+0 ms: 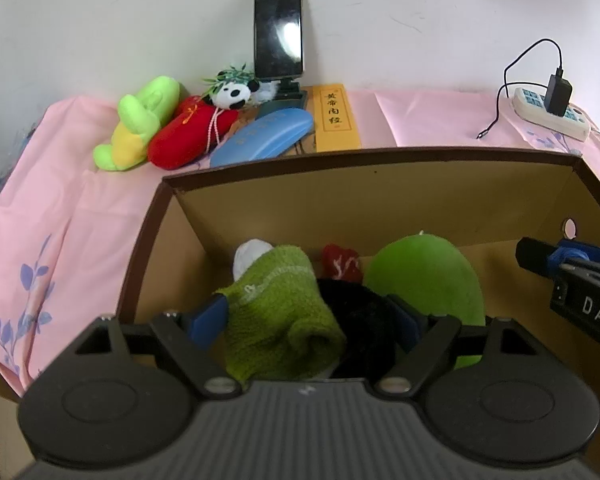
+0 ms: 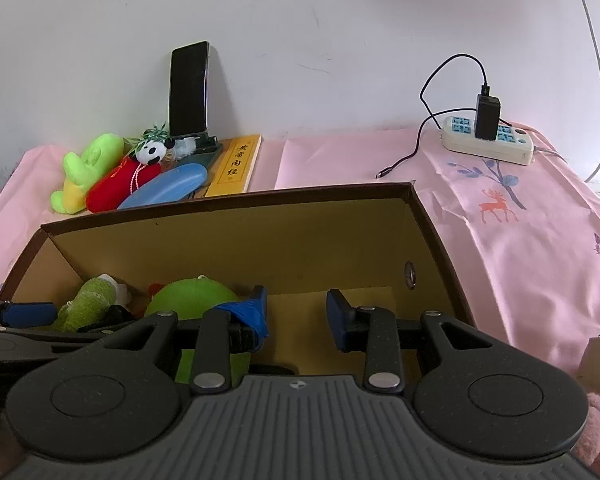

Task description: Organize soft objects

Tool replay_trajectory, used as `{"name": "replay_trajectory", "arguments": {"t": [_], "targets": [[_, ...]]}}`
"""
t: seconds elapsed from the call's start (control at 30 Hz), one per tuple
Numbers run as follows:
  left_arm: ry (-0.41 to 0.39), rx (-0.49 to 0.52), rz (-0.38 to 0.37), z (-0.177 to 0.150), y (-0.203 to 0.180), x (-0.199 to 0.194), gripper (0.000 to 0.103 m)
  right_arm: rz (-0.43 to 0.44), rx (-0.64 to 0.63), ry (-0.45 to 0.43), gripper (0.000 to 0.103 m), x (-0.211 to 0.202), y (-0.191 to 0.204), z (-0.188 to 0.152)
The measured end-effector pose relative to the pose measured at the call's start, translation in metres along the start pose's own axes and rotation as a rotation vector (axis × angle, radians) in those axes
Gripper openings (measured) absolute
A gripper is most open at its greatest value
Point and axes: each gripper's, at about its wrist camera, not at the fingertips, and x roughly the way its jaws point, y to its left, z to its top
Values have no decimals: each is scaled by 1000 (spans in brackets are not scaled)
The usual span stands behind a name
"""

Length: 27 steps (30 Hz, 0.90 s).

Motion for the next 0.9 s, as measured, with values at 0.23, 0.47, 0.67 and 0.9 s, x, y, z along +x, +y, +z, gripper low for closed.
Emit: {"name": "replay_trajectory", "arguments": {"t": [0.23,0.47,0.67,0.9], "targets": [[-25,0,1,2,-1,-2,84,3,11,-7,16,0,-1,0],[-43,-10,-2,3,0,-3,84,5,19,-8,16,-1,-1,0],[-47,-7,-1,2,-1,-4,84,6,19,-9,16,0,-1,0],[-49,-3,1,2,-2,-5,84,5,21,-9,16,-1,-1,0]]}}
